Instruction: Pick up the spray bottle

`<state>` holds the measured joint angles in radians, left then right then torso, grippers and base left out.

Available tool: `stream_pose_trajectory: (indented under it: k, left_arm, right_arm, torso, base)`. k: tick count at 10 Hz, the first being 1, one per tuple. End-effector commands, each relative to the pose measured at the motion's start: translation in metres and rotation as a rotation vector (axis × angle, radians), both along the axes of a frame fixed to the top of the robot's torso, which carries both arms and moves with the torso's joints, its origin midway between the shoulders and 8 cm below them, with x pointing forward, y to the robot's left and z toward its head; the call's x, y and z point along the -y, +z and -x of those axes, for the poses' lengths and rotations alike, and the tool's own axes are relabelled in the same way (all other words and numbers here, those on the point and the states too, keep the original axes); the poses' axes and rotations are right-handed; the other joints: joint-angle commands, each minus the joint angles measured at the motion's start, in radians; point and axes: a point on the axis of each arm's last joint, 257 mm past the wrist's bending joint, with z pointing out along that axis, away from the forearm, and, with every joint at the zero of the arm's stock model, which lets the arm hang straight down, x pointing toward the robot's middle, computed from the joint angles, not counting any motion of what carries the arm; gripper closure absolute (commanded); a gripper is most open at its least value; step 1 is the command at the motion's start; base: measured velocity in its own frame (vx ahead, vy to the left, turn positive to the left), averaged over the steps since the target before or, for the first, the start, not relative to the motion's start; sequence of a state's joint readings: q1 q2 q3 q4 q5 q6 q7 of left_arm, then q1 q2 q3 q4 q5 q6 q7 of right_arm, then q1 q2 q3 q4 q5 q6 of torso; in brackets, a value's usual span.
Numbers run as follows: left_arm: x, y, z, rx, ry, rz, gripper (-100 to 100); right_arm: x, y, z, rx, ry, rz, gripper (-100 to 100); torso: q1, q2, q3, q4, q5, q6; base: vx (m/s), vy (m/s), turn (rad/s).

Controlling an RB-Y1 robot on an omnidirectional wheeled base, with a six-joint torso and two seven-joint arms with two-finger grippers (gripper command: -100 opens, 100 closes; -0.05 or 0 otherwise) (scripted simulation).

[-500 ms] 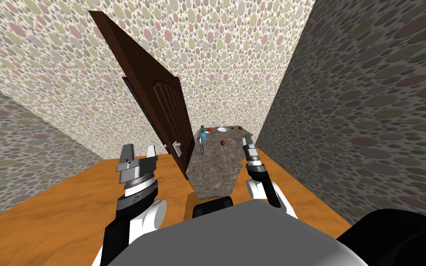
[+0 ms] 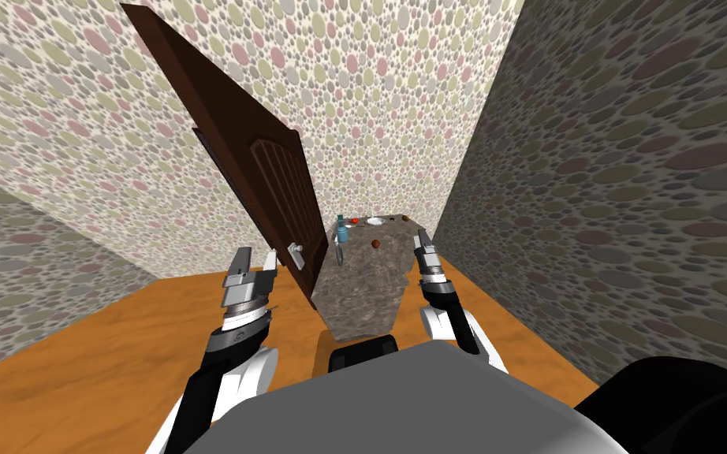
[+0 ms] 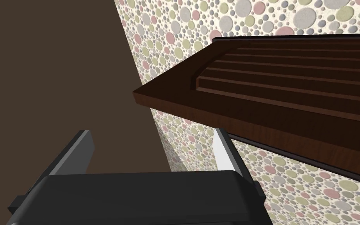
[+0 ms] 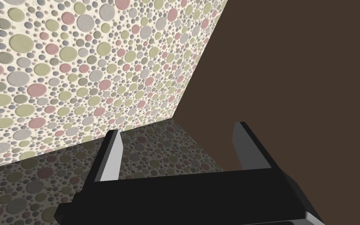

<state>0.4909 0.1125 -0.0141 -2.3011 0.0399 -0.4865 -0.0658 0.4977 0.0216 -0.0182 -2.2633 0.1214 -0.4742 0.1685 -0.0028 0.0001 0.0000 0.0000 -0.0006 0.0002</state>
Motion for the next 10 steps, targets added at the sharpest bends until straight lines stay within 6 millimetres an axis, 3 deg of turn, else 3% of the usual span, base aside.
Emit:
stream_pose_trajectory:
  k: [1,6,10]
  left_arm:
    - [0.005,-0.014,-0.011,-0.054,-0.011,-0.039,-100]
    - [0.006,-0.069,-0.038,-0.245,-0.030,-0.180,-100]
    - [-0.004,-0.122,-0.056,-0.416,-0.024,-0.314,-100]
  right_arm:
    - [0.000,0.000,0.000,0.000,0.000,0.000,0]
    - [0.000,0.000,0.000,0.000,0.000,0.000,0]
    - [0.000,0.000,0.000,0.000,0.000,0.000,0]
  torso:
    - [0.000,0.000,0.000,0.000,0.000,0.000]
    - [-0.002,0.000,0.000,0.000,0.000,0.000]
    - [-0.002,0.000,0.000,0.000,0.000,0.000]
  base:
    - [-0.004,-0.058,-0.097]
    - [-0.005,-0.066,-0.117]
    - [0.000,-0.077,-0.147]
